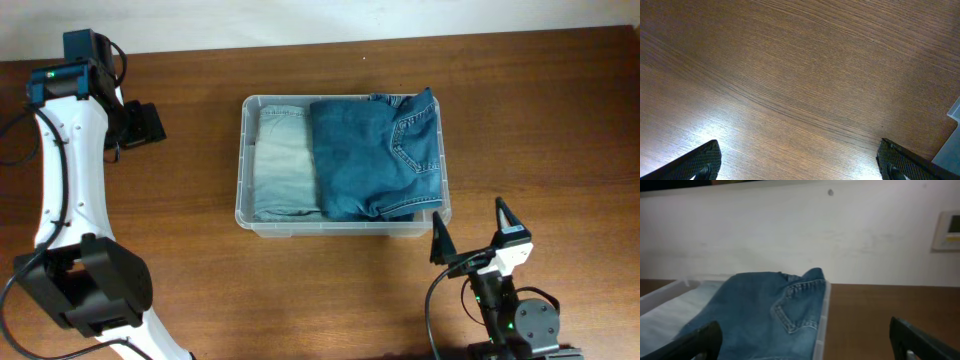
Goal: Pack container
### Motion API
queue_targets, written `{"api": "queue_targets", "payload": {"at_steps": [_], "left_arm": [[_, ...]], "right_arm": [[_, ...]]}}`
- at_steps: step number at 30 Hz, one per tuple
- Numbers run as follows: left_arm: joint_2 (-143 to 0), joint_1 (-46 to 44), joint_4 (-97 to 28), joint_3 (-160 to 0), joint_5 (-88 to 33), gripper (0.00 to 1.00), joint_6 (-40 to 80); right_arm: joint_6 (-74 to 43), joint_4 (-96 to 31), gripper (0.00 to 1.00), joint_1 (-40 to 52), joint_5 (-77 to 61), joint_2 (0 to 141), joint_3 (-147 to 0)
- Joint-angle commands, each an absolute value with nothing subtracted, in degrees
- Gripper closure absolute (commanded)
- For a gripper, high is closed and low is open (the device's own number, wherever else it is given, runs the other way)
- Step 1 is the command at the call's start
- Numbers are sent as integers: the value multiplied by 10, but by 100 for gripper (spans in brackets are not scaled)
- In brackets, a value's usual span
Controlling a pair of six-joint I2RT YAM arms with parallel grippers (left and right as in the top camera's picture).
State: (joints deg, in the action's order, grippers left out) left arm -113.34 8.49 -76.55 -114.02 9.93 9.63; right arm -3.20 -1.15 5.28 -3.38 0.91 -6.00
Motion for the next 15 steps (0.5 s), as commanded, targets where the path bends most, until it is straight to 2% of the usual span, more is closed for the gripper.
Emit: {"api": "queue_targets", "payload": {"at_steps": [1,15], "left_arm": [[-1119,84,-766,-1148,103,1,95],[-1119,84,-766,-1148,103,1,95]], "right_arm": [[-34,-5,2,47,8,2,-42],[-24,-24,1,36,7,2,-3]]}}
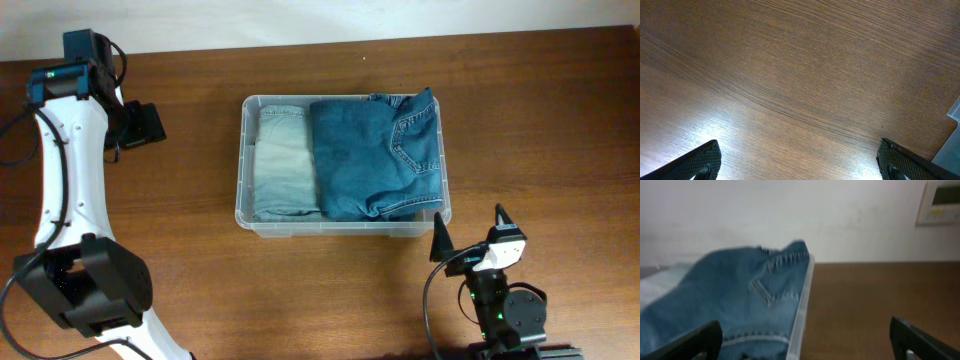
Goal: Pack container
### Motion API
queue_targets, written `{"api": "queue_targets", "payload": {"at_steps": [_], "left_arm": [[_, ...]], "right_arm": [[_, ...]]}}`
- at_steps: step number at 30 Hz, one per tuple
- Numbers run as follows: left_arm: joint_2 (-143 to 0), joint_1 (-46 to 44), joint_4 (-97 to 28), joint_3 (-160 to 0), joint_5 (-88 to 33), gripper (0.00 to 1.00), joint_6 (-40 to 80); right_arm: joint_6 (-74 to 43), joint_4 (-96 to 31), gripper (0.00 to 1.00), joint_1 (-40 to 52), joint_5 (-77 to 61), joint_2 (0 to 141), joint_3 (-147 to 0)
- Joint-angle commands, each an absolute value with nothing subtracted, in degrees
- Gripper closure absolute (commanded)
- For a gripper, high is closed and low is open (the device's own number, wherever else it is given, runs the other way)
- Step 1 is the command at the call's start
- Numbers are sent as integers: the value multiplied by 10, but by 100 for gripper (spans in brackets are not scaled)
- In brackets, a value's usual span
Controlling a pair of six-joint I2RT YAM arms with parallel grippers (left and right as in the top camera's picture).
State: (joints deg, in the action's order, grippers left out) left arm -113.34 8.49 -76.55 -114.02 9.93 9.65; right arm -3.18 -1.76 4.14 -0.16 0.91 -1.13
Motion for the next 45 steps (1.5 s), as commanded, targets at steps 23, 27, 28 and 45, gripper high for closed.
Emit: {"api": "queue_targets", "payload": {"at_steps": [23,27,28,45], "left_arm": [[-1119,84,-766,-1148,103,1,95],[-1119,84,-766,-1148,103,1,95],[-1119,84,-766,-1148,103,1,95],[-1119,84,-766,-1148,103,1,95]], "right_arm": [[28,-46,1,37,7,3,-3],[28,-46,1,37,7,3,-3],[28,-46,1,37,7,3,-3],[28,-46,1,37,7,3,-3]]}}
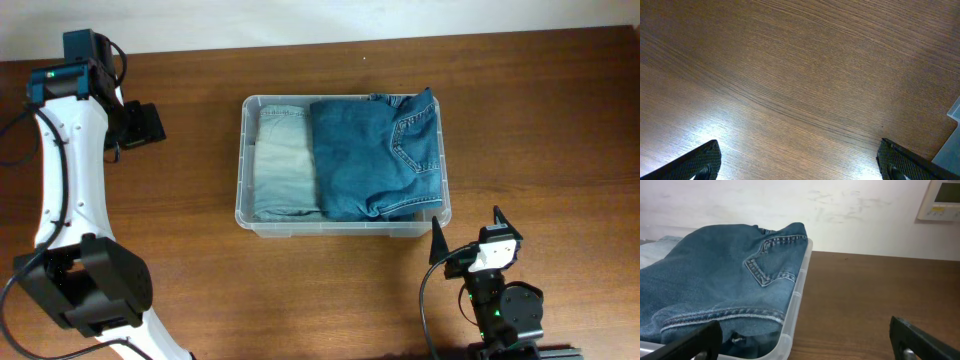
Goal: Pack container
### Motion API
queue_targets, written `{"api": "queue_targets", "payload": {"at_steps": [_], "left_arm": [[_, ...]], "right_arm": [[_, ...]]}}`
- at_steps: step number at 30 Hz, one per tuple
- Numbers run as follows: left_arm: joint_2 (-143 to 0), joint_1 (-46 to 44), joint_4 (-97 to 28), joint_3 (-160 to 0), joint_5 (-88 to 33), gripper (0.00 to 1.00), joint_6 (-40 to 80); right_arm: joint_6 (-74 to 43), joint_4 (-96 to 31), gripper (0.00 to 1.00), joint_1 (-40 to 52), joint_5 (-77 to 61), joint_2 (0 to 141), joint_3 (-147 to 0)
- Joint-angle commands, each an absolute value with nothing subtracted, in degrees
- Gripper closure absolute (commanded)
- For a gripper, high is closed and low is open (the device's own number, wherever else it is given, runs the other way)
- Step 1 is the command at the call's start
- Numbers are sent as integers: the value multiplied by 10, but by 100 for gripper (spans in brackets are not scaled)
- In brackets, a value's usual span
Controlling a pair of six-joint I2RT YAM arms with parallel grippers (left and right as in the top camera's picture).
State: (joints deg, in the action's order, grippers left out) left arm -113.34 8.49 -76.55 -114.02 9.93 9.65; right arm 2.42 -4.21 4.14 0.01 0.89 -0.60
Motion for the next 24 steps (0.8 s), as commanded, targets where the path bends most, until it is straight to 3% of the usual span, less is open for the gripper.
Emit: {"api": "queue_targets", "payload": {"at_steps": [1,24], "left_arm": [[-1119,84,-766,-1147,103,1,95],[-826,-3,-766,-1140,103,1,95]], "right_arm": [[28,-46,1,37,7,3,-3],[28,-46,1,37,7,3,-3]]}}
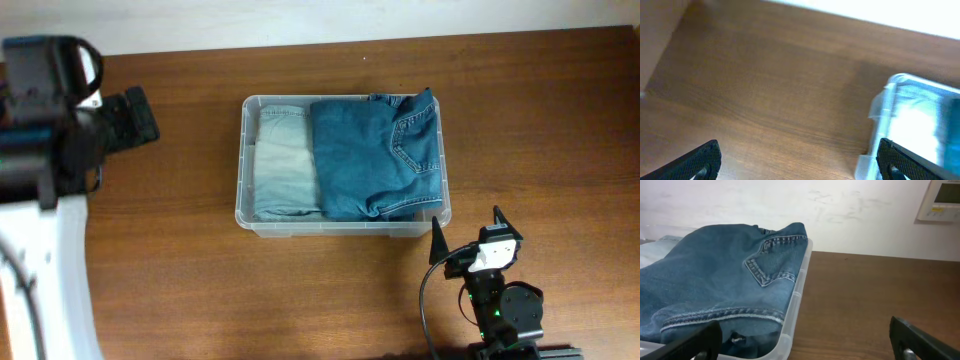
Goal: Pack container
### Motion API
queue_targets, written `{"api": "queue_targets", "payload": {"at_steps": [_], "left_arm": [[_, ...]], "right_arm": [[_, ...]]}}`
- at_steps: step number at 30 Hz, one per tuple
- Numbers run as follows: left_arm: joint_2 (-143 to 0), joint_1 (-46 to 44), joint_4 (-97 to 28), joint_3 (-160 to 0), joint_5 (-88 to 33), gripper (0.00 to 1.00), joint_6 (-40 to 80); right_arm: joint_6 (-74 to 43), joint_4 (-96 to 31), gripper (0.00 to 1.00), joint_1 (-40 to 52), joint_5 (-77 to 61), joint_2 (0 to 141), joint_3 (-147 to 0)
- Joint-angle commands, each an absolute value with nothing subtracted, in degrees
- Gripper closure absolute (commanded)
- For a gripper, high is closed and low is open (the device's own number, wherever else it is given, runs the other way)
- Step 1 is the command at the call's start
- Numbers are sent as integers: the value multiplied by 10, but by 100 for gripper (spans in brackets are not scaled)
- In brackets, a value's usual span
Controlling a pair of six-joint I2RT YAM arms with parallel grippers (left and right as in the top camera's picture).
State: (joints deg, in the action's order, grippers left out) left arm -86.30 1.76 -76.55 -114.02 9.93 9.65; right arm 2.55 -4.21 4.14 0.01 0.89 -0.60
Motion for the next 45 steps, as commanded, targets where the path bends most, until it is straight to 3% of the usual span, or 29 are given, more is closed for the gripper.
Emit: {"api": "queue_targets", "payload": {"at_steps": [1,8,20,37,45], "left_arm": [[-812,-11,-766,-1136,103,1,95],[-692,-39,-766,-1047,104,1,95],[-407,-39,-728,-642,103,1,95],[-161,-39,-218,-193,7,1,95],[-96,-39,-79,-67,-13,1,95]], "right_arm": [[28,-46,1,37,7,3,-3],[28,-46,2,37,7,3,-3],[28,-46,1,37,7,3,-3],[28,-46,1,37,7,3,-3],[28,-46,1,37,7,3,-3]]}}
